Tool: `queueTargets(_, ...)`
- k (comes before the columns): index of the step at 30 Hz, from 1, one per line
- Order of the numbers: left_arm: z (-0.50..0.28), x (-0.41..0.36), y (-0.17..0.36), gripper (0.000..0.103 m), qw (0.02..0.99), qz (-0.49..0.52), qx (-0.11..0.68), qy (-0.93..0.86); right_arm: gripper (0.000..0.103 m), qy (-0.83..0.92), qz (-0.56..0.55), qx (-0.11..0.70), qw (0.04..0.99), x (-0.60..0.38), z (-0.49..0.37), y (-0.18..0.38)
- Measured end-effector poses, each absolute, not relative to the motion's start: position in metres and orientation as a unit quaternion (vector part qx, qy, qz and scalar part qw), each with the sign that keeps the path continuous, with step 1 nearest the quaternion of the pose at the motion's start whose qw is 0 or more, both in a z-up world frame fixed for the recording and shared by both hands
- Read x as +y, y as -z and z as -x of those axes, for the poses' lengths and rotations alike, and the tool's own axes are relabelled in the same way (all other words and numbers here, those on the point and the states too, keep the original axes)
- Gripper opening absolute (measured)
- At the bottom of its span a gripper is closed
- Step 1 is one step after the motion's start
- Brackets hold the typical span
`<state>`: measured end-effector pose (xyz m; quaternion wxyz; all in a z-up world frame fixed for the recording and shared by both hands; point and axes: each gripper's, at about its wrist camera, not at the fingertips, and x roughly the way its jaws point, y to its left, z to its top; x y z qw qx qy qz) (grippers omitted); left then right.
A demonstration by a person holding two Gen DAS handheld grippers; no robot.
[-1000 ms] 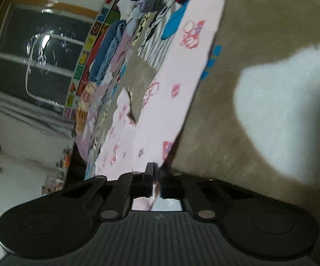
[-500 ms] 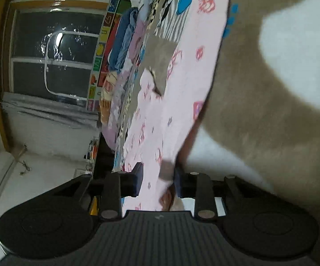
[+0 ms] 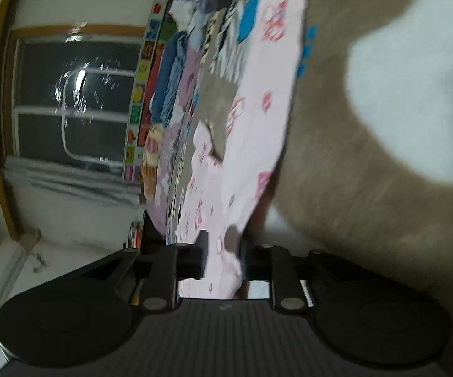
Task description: Fold clothes
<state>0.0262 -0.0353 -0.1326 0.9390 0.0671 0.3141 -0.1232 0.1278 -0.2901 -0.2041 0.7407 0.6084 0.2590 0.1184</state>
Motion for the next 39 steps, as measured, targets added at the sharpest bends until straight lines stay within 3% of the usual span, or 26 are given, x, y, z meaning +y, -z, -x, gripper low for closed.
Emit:
queueTargets(3,-0.027,-0.036,0.133,0.076,0.939,-0.067,0.313,0.123,0.022,-0.126,-0.583,0.277,0.753,-0.280,-0.132,0.200)
queueTargets(6,-0.027,-0.035,0.133,0.076,0.939,-0.069,0.312,0.125,0.007,-0.113,-0.579,0.278,0.758,-0.280,-0.125,0.202)
queueTargets(18,-0.031,-0.035,0.126,0.077,0.932,-0.083,0.330,0.127,0.012,-0.106,-0.587,0.251,0.762,-0.280,-0.114,0.205)
queueTargets(30,-0.038,-0.044,0.115,0.077,0.919,-0.115,0.356,0.125,0.008,-0.095,-0.594,0.234,0.764,-0.286,-0.108,0.207)
queueTargets(39,-0.056,-0.058,0.041,0.076,0.935,-0.145,0.292,0.140,0.003,-0.088,-0.585,0.217,0.777,-0.297,-0.103,0.207)
